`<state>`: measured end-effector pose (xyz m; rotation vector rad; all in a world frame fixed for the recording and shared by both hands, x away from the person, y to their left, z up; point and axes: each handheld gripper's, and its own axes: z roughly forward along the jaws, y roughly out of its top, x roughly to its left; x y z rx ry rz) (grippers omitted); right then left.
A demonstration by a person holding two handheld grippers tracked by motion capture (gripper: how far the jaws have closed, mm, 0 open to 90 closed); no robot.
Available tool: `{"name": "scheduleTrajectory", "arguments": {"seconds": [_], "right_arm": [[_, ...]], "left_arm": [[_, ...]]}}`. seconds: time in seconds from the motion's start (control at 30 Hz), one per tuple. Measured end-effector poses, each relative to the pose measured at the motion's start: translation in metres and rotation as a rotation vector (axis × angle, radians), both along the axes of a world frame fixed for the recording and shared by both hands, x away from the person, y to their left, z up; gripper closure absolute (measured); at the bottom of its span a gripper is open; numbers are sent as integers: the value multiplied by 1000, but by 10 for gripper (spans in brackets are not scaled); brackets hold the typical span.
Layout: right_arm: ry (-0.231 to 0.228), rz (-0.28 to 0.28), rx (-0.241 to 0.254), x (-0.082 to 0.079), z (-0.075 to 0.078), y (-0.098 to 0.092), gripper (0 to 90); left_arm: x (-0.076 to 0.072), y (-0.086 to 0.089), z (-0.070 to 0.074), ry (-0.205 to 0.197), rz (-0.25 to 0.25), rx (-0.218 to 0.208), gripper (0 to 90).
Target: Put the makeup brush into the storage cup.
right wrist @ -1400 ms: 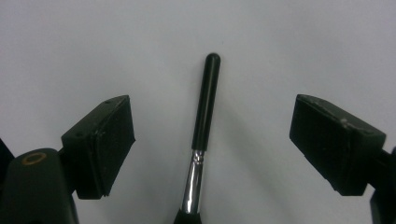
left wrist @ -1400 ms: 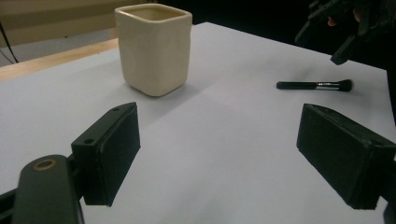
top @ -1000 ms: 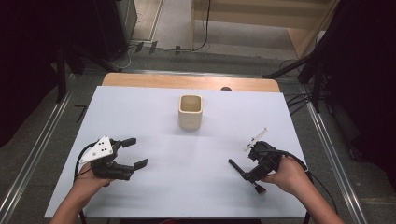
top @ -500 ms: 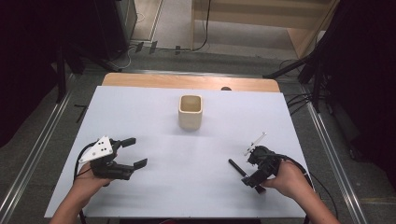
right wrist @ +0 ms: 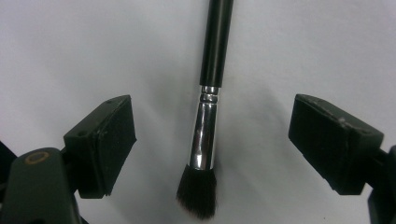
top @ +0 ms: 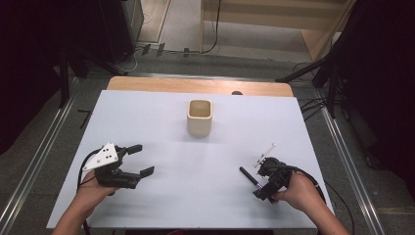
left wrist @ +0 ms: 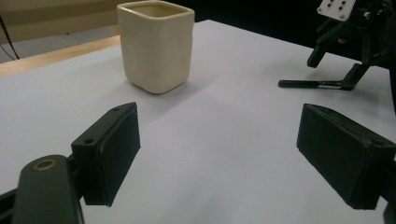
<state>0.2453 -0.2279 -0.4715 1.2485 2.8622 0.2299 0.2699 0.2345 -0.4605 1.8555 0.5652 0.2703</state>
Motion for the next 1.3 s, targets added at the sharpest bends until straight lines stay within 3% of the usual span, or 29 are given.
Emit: {"name": "scheduleTrajectory", "arguments": {"seconds": [0.4,0.63,0.8,1.3], "right_arm": [[10,14,-55,0,-15,5,203],[-2,5,-69,-1,-16,8,237],[-1,29,-65,-2,-11,9,438],[30,0,-78,1,-8,9,746]], "left_arm": [[0,0,0,2,-2,6,144],[0,0,0,2,-1,5,144],[0,0,1,2,-3,-1,144],[0,-1,0,-1,-8,0,143]]}}
